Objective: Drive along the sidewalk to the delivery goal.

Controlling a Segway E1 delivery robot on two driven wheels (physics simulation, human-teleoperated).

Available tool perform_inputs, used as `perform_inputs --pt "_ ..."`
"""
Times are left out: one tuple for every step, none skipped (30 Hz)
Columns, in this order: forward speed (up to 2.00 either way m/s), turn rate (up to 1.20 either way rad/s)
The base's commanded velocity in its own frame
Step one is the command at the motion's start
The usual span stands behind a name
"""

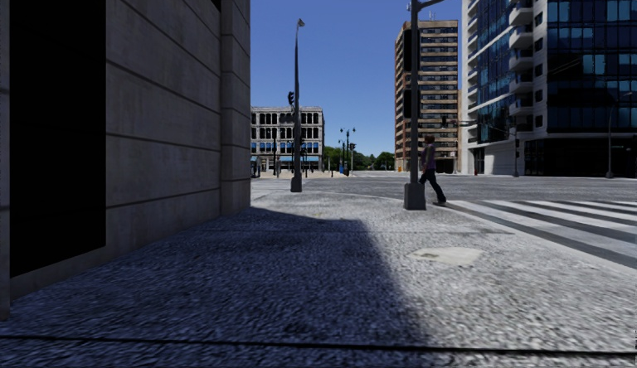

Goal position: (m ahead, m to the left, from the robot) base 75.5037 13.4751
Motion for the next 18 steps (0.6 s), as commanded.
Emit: perform_inputs --pt "2.00 0.00" --pt "2.00 0.00" --pt "2.00 0.00" --pt "2.00 0.00" --pt "2.00 0.00" --pt "2.00 0.00" --pt "2.00 0.00" --pt "2.00 0.00" --pt "2.00 0.00" --pt "2.00 0.00" --pt "2.00 0.00" --pt "2.00 0.00" --pt "2.00 0.00" --pt "2.00 0.00" --pt "2.00 0.00" --pt "2.00 0.00" --pt "2.00 0.00" --pt "2.00 0.00"
